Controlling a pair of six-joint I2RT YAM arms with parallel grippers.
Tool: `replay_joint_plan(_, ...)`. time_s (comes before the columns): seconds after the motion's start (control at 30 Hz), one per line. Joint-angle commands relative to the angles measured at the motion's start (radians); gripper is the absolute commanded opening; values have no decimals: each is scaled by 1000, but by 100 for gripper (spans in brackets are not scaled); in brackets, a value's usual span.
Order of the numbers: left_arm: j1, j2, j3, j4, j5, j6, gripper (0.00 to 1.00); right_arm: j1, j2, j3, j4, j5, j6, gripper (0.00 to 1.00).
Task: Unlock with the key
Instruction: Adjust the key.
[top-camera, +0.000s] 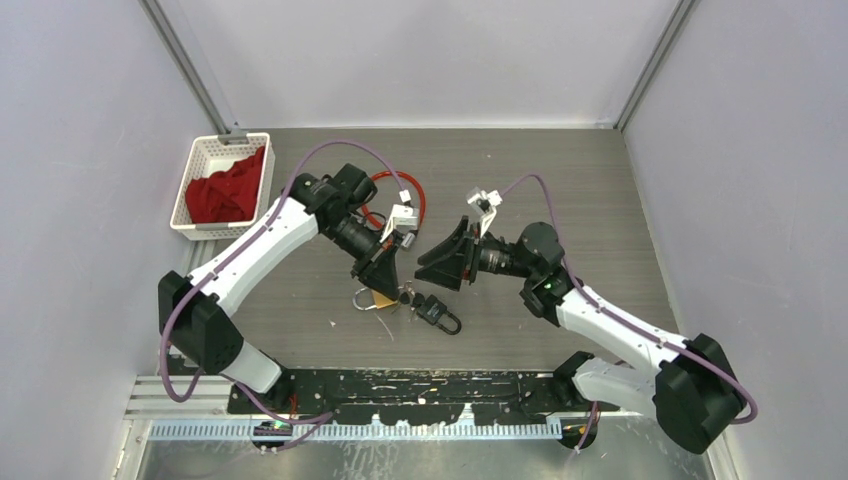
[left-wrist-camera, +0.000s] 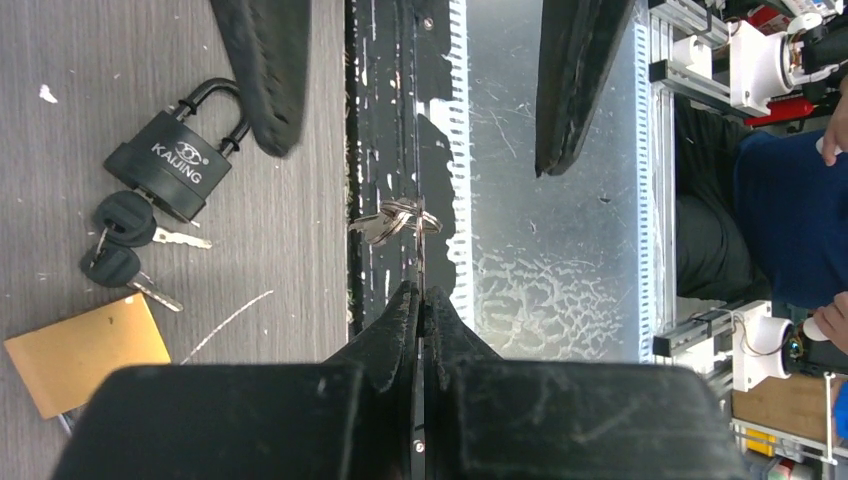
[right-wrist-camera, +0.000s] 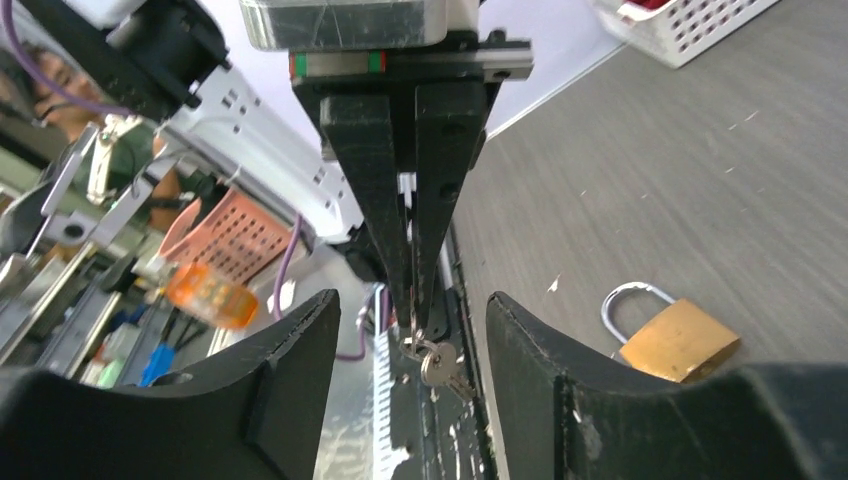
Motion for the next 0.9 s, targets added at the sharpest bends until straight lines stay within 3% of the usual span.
replay_joint_plan(0.0, 3, -6, 47, -55, 12, 40, 0, -4, 44, 62, 31, -181, 0, 59)
replay_joint_plan(0.6, 3, 8, 59, -51, 6, 23, 0, 54, 158, 106, 27, -185, -1, 48)
replay_joint_plan(0.7, 3, 8, 58, -52, 4, 23, 0, 57, 170, 109, 33, -188, 2, 35)
replay_joint_plan(0.87, 3, 11, 58, -65, 1, 33, 0, 57, 163, 105, 32, -168, -5, 6)
